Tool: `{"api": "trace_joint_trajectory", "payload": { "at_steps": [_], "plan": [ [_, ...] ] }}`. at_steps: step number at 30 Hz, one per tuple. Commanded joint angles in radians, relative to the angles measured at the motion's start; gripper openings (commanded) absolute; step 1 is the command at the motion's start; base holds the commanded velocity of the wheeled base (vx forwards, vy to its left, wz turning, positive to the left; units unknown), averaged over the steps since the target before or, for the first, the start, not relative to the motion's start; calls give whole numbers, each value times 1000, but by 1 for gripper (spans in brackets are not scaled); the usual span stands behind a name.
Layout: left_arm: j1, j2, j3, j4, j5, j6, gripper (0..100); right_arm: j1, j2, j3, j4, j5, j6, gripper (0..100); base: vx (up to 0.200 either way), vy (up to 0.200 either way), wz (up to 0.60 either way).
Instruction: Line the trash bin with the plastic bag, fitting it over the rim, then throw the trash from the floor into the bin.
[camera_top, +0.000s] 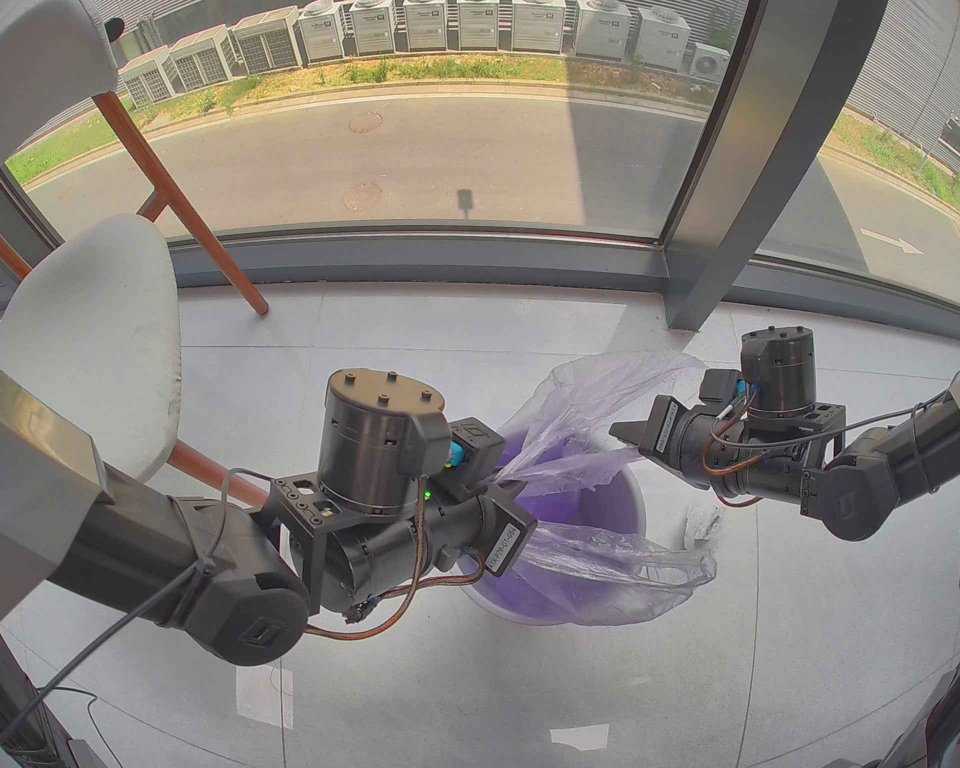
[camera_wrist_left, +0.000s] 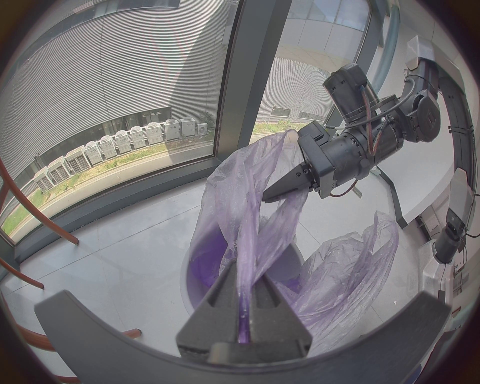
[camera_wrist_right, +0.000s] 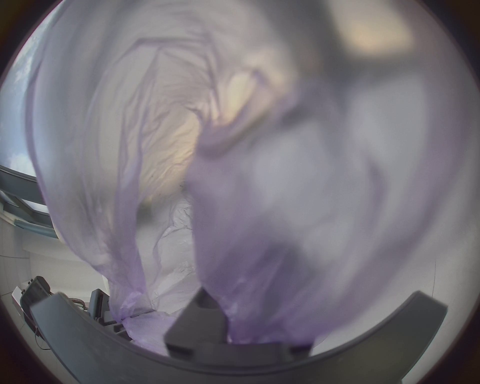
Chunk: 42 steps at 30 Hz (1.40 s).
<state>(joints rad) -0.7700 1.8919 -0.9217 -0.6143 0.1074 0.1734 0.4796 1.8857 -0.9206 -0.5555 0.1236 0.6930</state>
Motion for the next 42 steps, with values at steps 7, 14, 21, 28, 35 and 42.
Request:
{"api": "trace_joint_trajectory", "payload": {
  "at_steps": [7, 14, 21, 28, 35, 42],
  "plan": [
    [-3, -14, 29, -1, -15, 5, 0, -10, 3, 6, -3, -1, -3, 0, 0, 0, 0],
    [1, -19, 24, -4, -23, -2, 100, -4, 3, 9, -3, -1, -3, 0, 0, 0, 0],
    [20, -59, 21, -1, -35, -29, 100, 7, -4, 37, -3, -13, -4, 0, 0, 0, 0],
    [71, -66, 24, 5, -25, -35, 100, 8, -17, 51, -4, -13, -4, 0, 0, 0, 0],
    [32, -42, 11, 1, -35, -29, 100, 10, -27, 54, -4, -13, -4, 0, 0, 0, 0],
    [0, 21, -54, 4, -25, -32, 100, 19, -25, 57, -4, -13, -4, 0, 0, 0, 0]
  ]
}}
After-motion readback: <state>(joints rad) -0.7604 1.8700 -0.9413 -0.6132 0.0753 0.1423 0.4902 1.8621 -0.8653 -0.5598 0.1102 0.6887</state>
